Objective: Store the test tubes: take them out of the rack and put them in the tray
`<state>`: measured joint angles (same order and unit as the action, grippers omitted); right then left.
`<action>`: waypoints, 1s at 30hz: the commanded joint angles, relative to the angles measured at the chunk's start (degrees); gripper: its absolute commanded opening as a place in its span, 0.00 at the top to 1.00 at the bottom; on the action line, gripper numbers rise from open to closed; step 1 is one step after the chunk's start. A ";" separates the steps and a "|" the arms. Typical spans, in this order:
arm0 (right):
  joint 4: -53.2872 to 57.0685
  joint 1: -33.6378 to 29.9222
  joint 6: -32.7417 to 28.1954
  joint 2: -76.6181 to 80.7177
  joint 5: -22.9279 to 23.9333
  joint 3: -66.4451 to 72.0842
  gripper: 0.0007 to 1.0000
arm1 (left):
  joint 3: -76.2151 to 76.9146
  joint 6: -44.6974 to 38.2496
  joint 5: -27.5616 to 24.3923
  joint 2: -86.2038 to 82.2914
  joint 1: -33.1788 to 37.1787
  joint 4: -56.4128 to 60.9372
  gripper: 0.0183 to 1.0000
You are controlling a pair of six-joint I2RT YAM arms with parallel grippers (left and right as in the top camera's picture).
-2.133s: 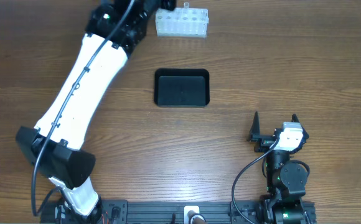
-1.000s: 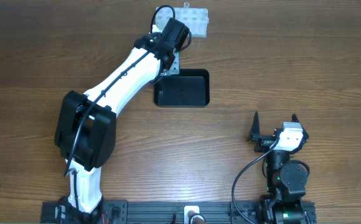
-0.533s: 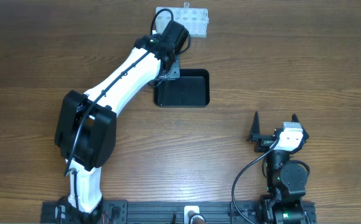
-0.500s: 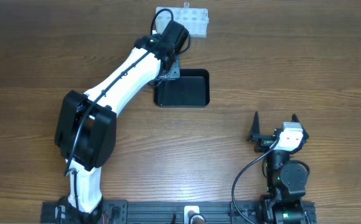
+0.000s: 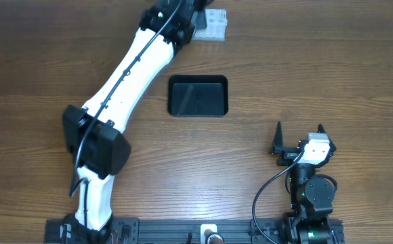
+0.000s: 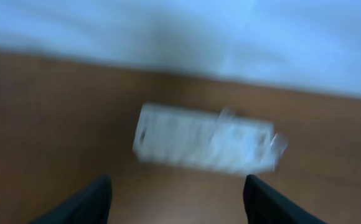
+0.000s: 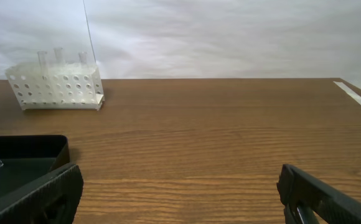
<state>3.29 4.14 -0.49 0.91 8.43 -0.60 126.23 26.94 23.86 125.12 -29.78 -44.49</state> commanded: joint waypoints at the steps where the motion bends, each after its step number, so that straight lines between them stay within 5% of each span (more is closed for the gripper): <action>1: 0.26 -0.42 -0.44 -0.57 -0.44 0.31 0.01 | 8.13 -5.60 2.23 10.47 -0.22 0.33 0.32; 30: 0.26 -0.42 -0.44 -0.57 -0.44 0.31 0.01 | 14.93 -7.26 1.25 22.12 1.20 7.04 0.34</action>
<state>3.29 4.14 -0.51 0.91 8.43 -0.60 139.83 20.51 25.08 146.17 -28.91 -37.82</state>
